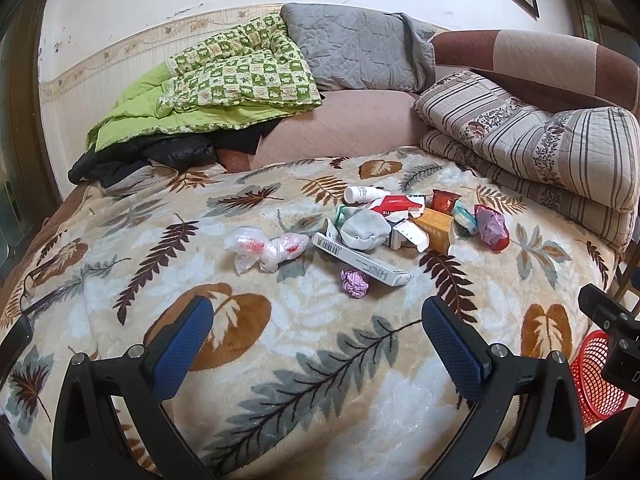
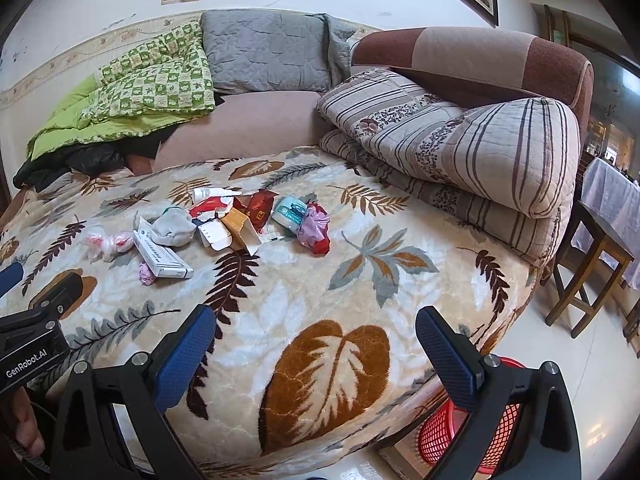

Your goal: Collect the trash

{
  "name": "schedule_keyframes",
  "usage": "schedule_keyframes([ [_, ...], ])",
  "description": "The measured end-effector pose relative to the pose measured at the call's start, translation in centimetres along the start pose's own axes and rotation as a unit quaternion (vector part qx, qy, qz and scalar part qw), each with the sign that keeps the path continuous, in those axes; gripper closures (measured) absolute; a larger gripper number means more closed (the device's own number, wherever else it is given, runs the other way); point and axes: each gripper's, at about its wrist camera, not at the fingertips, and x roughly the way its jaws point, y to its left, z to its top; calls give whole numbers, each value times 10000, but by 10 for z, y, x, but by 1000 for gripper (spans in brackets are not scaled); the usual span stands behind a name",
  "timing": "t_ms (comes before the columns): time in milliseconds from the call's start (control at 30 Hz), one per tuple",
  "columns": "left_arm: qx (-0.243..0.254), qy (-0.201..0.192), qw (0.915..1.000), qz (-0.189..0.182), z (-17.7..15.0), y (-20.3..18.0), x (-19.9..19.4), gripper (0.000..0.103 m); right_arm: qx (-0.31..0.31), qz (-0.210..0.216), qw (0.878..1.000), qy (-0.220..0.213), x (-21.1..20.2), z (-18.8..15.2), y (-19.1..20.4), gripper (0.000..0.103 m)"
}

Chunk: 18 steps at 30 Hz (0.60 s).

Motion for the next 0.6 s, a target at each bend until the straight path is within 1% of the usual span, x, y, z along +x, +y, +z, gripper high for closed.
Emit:
schedule_keyframes([
  [200, -104, 182, 9998, -55, -5, 9, 6, 0, 18, 97, 9999, 46, 2, 1, -2, 4],
  [300, -304, 385, 9985, -246, 0, 19, 14, 0, 18, 213, 9997, 106, 5, 1, -1, 8],
  [333, -470, 493, 9972, -300, 2, 27, 18, 0, 14, 310, 9994, 127, 6, 1, 0, 11],
  [367, -652, 609, 9954, -342, 4, 37, 23, 0, -10, 492, 9986, 179, 9, 2, 2, 14],
  [433, -860, 768, 9926, -383, 10, 48, 30, 0, -104, 726, 9968, 309, 16, 4, 8, 16],
  [467, -945, 815, 9914, -394, 13, 54, 33, 0, -155, 872, 9954, 362, 19, 4, 11, 20],
  [500, -1064, 870, 9895, -455, 15, 64, 36, 0, -198, 1079, 9930, 439, 23, 5, 16, 22],
  [567, -1255, 989, 9857, -536, 19, 78, 42, 0, -242, 1442, 9877, 555, 30, 9, 24, 30],
  [600, -1347, 1042, 9838, -556, 21, 83, 45, 3, -263, 1604, 9848, 608, 33, 11, 29, 32],
])
